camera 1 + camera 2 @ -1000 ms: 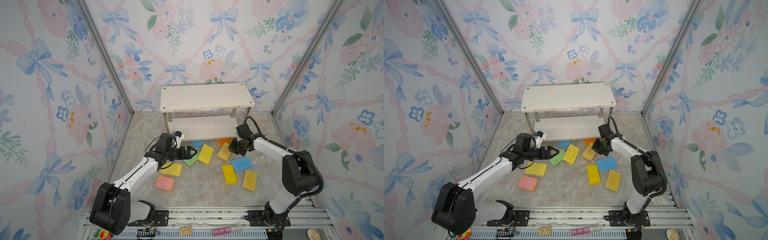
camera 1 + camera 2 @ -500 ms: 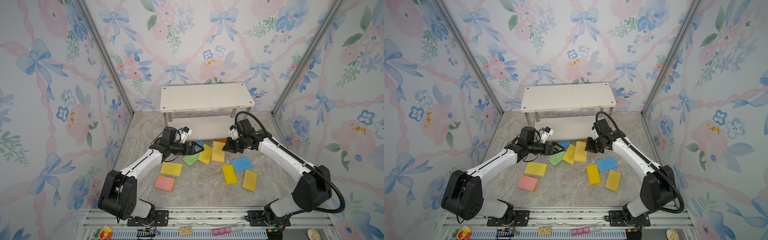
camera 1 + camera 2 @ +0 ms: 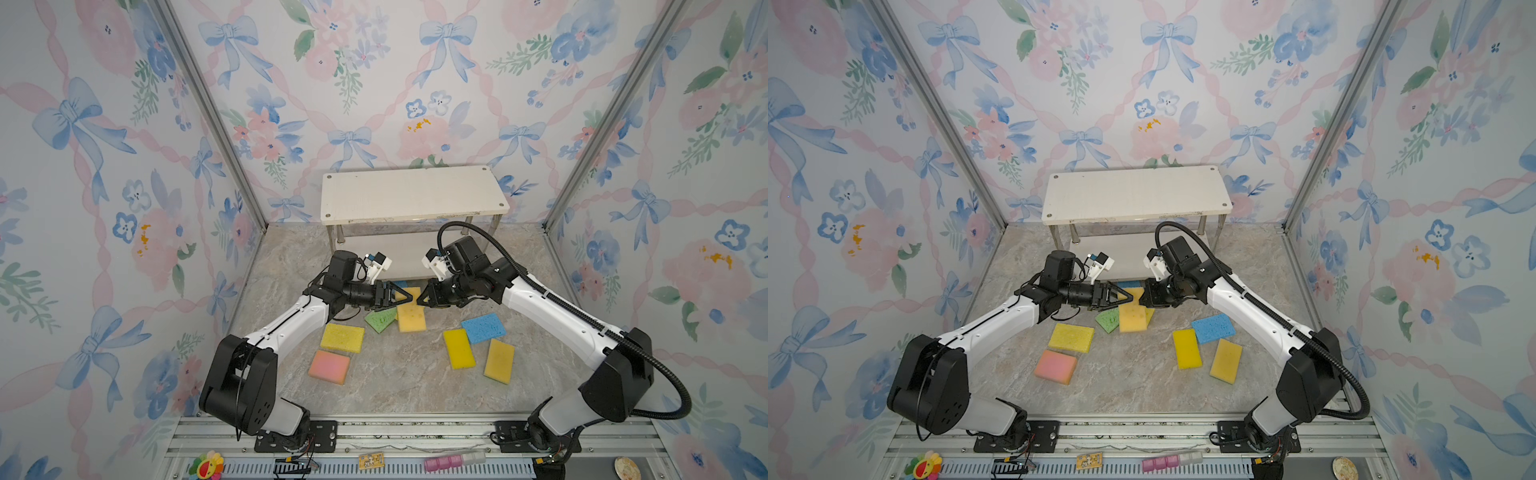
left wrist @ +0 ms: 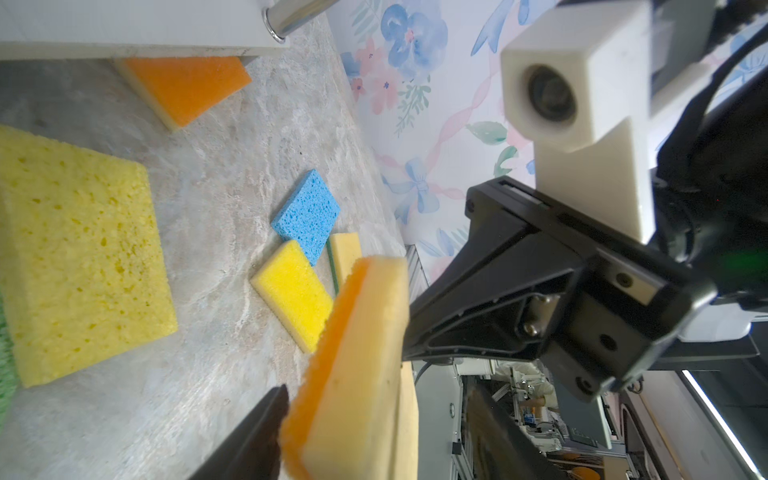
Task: Place and organize the cleaning sponges onto the shelf
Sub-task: 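Lift the sponge toward the left gripper while the left gripper approaches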
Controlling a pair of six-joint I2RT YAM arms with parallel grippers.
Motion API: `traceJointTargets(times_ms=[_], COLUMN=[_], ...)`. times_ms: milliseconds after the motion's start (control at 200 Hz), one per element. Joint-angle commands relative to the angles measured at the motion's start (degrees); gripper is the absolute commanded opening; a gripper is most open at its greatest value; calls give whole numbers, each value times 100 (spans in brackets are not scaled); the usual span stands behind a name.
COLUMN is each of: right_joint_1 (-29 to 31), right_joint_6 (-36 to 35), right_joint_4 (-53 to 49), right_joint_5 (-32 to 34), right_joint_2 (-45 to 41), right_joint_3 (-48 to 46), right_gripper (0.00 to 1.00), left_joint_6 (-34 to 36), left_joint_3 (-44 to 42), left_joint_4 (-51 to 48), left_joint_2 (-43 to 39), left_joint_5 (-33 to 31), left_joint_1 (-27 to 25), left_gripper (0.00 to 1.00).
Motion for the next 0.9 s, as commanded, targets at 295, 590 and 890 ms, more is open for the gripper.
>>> traceJointTargets(times_ms=[295, 590, 890], right_joint_1=[48, -49, -335], right_joint_6=[31, 239, 1137], right_joint_4=[131, 213, 511], right_joint_5=[67, 205, 377], right_joint_2=[134, -127, -728], right_joint_3=[199, 17, -421], right_gripper=[0, 12, 59], left_joint_6=[-1241, -2219, -2348], left_joint_3=[-488, -975, -1032], left_joint_4=[1402, 2673, 2674], left_joint_2=[-84, -115, -348], left_joint_5=[134, 101, -529], left_joint_1=[-1, 71, 186], left_gripper=[25, 0, 0])
